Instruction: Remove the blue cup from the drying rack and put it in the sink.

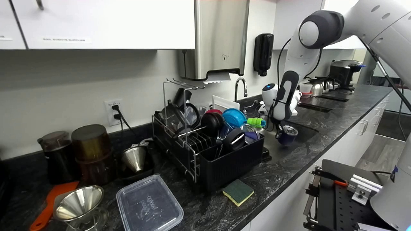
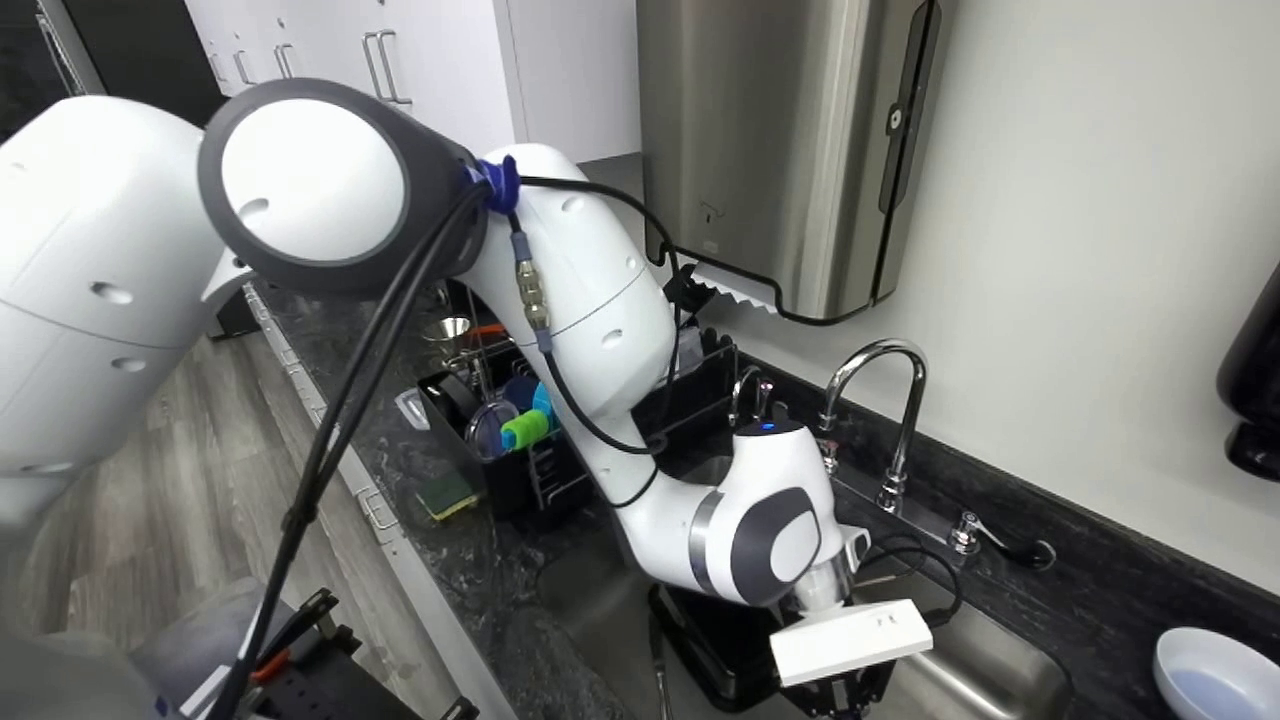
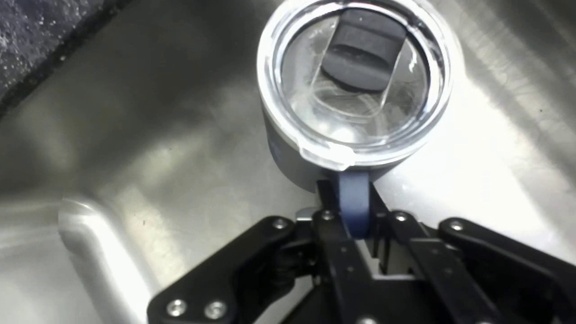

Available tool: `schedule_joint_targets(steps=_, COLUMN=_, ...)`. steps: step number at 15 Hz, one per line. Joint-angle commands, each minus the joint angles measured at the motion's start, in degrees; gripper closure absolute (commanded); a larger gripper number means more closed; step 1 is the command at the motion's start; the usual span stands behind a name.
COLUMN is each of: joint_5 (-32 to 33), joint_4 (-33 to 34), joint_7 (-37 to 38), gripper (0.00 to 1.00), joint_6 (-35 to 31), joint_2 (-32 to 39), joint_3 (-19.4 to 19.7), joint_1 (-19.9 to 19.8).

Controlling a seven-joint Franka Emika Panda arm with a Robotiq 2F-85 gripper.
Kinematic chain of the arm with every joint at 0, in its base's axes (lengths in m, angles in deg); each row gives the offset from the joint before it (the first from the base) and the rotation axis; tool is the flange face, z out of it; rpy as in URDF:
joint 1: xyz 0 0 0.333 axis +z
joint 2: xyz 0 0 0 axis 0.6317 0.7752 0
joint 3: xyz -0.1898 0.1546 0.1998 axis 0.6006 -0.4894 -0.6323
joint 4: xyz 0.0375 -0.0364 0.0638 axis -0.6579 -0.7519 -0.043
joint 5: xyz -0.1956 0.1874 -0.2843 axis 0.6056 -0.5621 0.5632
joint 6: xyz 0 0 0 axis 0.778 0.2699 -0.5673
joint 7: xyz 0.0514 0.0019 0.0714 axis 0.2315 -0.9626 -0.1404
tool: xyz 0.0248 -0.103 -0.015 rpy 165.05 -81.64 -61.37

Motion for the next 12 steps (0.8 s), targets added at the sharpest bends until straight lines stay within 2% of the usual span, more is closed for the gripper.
schedule_joint_targets(steps=1, joint_5=7.6, joint_4=-0.7, joint_7=4.7, gripper=0.96, joint_6=-3.7, joint_2=2.9, joint_3=5.9, joint_1=5.2)
schedule_joint_targets(steps=5, joint_5=16.0, joint_4=-1.3, joint_7=10.2, gripper=0.96, joint_6=-4.9, joint_2=4.9, joint_3=7.7, joint_1=7.2)
schedule_joint_targets(steps=12, joint_5=28.6, joint_4=-2.1, joint_7=17.1, gripper=0.96, joint_6=-2.6, joint_2=3.5, joint_3=5.6, joint_1=6.3)
